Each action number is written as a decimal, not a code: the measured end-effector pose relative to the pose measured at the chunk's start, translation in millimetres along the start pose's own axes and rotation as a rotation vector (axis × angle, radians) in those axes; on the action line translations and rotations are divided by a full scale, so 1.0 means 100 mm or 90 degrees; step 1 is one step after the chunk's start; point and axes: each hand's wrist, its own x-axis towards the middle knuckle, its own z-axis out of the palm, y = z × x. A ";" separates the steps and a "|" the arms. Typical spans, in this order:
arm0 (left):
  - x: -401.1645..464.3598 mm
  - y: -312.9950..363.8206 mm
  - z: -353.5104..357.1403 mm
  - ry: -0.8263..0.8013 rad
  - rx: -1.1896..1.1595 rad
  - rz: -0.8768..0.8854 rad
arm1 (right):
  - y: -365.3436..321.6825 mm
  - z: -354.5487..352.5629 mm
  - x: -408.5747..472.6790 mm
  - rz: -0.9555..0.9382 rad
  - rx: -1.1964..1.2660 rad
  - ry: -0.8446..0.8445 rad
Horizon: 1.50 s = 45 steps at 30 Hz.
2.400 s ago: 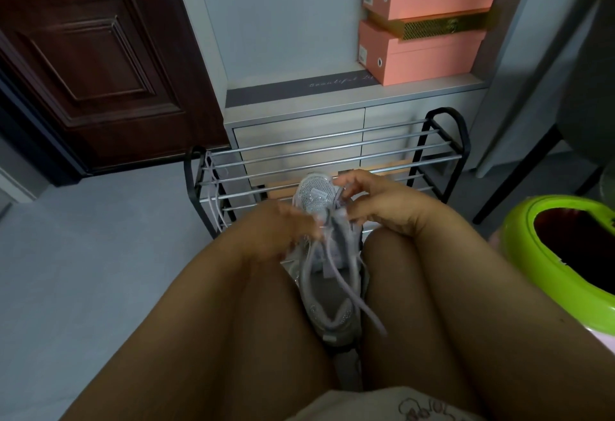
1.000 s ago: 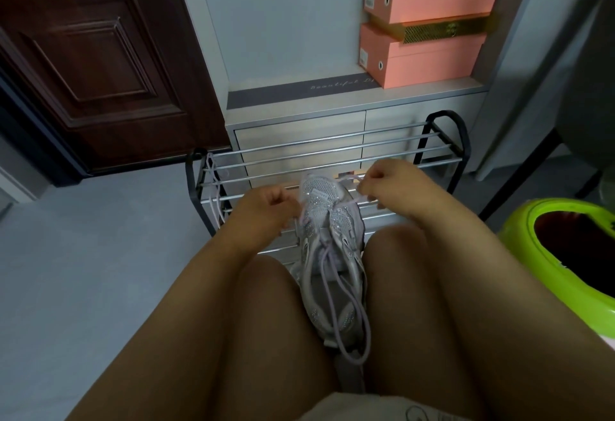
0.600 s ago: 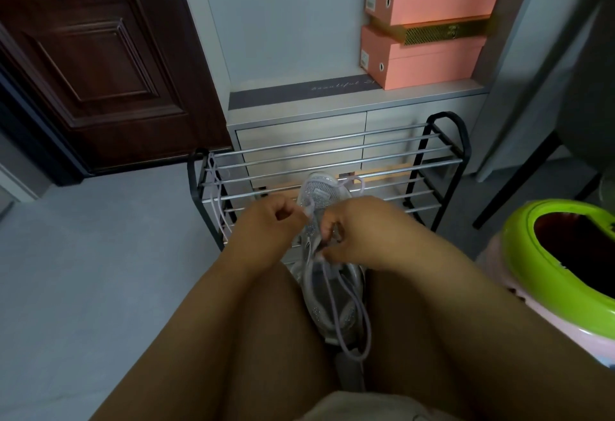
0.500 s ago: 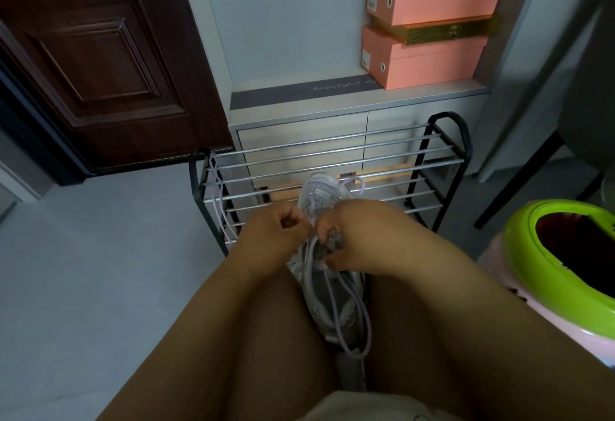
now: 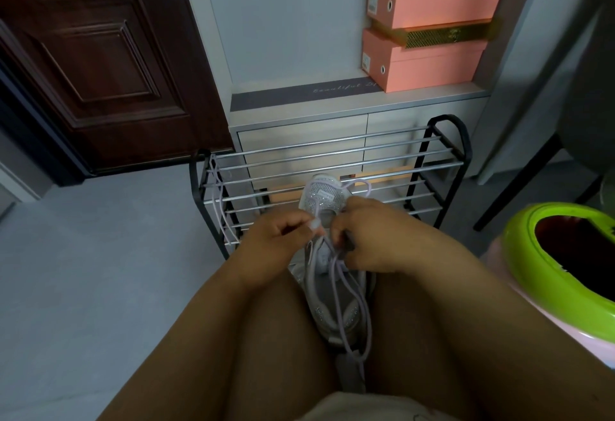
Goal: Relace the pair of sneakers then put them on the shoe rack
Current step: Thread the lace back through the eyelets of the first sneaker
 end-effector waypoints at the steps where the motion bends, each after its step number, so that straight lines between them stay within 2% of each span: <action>1: 0.00 -0.01 -0.01 -0.013 0.009 0.015 | 0.01 0.02 0.01 -0.008 -0.002 0.014; 6: -0.02 -0.10 -0.05 0.000 0.094 0.032 | 0.05 0.13 0.13 -0.104 -0.048 0.079; 11: -0.05 -0.17 -0.14 0.027 0.098 -0.021 | 0.05 0.09 0.16 -0.144 -0.021 0.041; 16: -0.09 -0.17 -0.14 0.027 0.117 -0.024 | 0.10 0.08 0.17 -0.162 0.001 0.018; 20: -0.11 -0.15 -0.13 0.038 0.083 -0.042 | 0.17 0.06 0.10 -0.140 0.255 0.080; 24: -0.10 -0.11 -0.09 0.043 0.081 -0.060 | 0.15 0.03 0.04 -0.161 0.393 0.114; 31: -0.10 -0.04 -0.09 0.007 0.084 -0.072 | -0.10 -0.08 -0.17 -0.359 0.574 0.001; 34: -0.11 0.08 -0.10 0.006 0.066 -0.117 | -0.05 -0.09 -0.20 -0.334 0.615 0.021; 37: -0.08 0.25 -0.08 -0.048 0.052 -0.206 | -0.04 -0.04 -0.19 -0.295 0.590 0.004; 41: 0.03 0.31 -0.04 -0.109 0.150 -0.324 | -0.11 0.00 -0.18 -0.305 0.546 -0.054; 45: 0.06 0.34 0.03 -0.103 0.129 -0.352 | -0.13 -0.01 -0.19 -0.299 0.535 -0.057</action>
